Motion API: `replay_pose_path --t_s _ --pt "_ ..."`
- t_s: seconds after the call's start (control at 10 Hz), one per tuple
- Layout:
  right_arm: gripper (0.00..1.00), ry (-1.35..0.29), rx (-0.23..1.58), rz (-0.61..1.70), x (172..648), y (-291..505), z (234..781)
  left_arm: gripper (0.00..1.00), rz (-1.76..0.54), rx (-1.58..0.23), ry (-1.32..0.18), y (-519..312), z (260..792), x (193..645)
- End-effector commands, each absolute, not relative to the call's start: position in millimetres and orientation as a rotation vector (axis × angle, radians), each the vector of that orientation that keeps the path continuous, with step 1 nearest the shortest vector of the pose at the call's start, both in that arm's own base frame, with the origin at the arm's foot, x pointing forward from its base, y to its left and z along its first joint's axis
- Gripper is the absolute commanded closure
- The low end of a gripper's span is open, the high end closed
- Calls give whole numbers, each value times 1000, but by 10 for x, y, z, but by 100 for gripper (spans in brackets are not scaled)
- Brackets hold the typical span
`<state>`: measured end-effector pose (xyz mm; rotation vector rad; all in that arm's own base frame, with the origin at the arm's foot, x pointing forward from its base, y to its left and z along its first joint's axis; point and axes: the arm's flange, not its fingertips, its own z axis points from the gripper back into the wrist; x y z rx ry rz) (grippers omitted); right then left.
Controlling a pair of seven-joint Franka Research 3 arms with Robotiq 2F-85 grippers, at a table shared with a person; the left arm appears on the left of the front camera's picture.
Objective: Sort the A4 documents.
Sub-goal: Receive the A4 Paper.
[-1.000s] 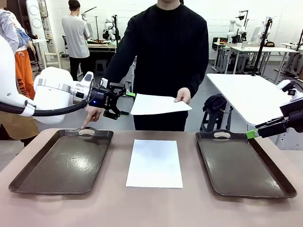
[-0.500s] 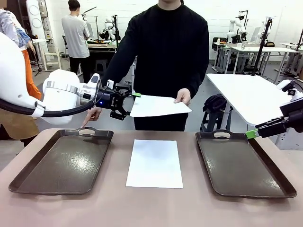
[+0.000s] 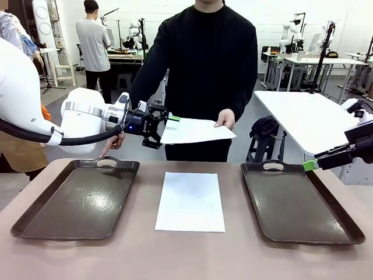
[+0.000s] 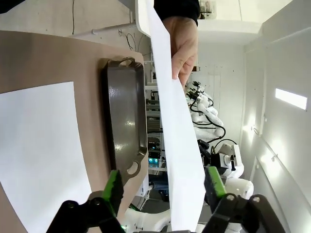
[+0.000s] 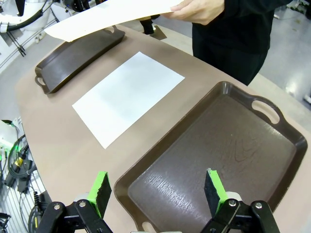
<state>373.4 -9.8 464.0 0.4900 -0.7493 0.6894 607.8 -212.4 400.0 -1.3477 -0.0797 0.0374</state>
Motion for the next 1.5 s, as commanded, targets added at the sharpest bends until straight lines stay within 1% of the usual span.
replay_pose_path --t_s 0.0,0.1,0.2,0.3,0.4,0.5,0.6,0.8,1.1,1.3,1.4 --pt "0 -768 508 706 3792 -103 4619 38 67 -1370 -72 -2075 4038 6123" --pt "0 -768 508 706 3792 -103 4619 38 91 -1390 -67 -2035 4011 6149" --pt "0 -768 508 706 3792 -103 4619 57 78 -1434 -55 -2052 3992 6151" --pt "0 -768 508 706 3792 -103 4619 58 81 -1441 -51 -2060 3973 6151" --pt "0 -768 508 706 3792 -103 4619 77 87 -1439 -51 -2052 3955 6158" --pt "0 -768 508 706 3792 -103 4619 78 91 -1449 -60 -2074 3959 6146" --pt "0 -768 508 706 3792 -103 4619 97 92 -1455 -55 -2082 3940 6143" --pt "0 -768 508 706 3792 -103 4619 100 96 -1451 -38 -2077 3897 6117" --pt "0 -768 508 706 3792 -103 4619 100 97 -1447 -32 -2067 3892 6118" --pt "0 -768 508 706 3792 -103 4619 100 19 -1440 -23 -2111 3893 6099" --pt "0 -768 508 706 3792 -103 4619 100 88 -1431 -39 -2075 3892 6102"
